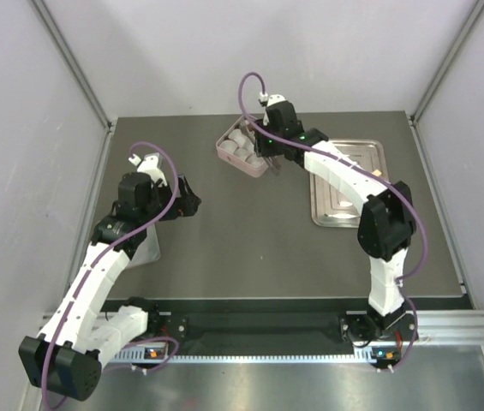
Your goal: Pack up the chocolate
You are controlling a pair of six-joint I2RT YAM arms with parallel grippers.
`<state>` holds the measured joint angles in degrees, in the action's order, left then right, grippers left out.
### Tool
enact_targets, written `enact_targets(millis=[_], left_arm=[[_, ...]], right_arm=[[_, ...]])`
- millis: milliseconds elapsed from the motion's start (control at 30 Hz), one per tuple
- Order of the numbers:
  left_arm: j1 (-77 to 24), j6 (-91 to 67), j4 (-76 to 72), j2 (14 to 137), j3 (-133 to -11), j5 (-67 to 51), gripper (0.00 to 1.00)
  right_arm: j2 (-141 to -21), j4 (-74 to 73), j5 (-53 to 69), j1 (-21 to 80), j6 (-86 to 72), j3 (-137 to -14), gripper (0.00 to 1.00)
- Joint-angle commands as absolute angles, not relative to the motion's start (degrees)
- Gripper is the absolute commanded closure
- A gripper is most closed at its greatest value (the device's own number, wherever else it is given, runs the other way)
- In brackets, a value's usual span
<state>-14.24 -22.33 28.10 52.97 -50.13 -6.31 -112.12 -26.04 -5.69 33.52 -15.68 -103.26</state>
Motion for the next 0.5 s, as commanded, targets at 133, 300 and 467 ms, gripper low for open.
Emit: enact_targets(millis=[133, 300, 467], left_arm=[[-14.3, -21.5, 25.6, 51.7, -50.4, -5.6, 0.01], [-14.3, -21.5, 25.7, 51.8, -50.4, -5.5, 0.01], [-14.3, -21.5, 25.6, 51.9, -50.4, -5.5, 0.01]], right_arm=[[-118.8, -15.8, -5.0, 35.0, -9.7, -109.6, 0.62], [-122.4, -15.5, -5.9, 35.1, -8.6, -112.1, 0.62], [-125.3, -14.9, -7.5, 35.1, -8.1, -112.6, 0.6]])
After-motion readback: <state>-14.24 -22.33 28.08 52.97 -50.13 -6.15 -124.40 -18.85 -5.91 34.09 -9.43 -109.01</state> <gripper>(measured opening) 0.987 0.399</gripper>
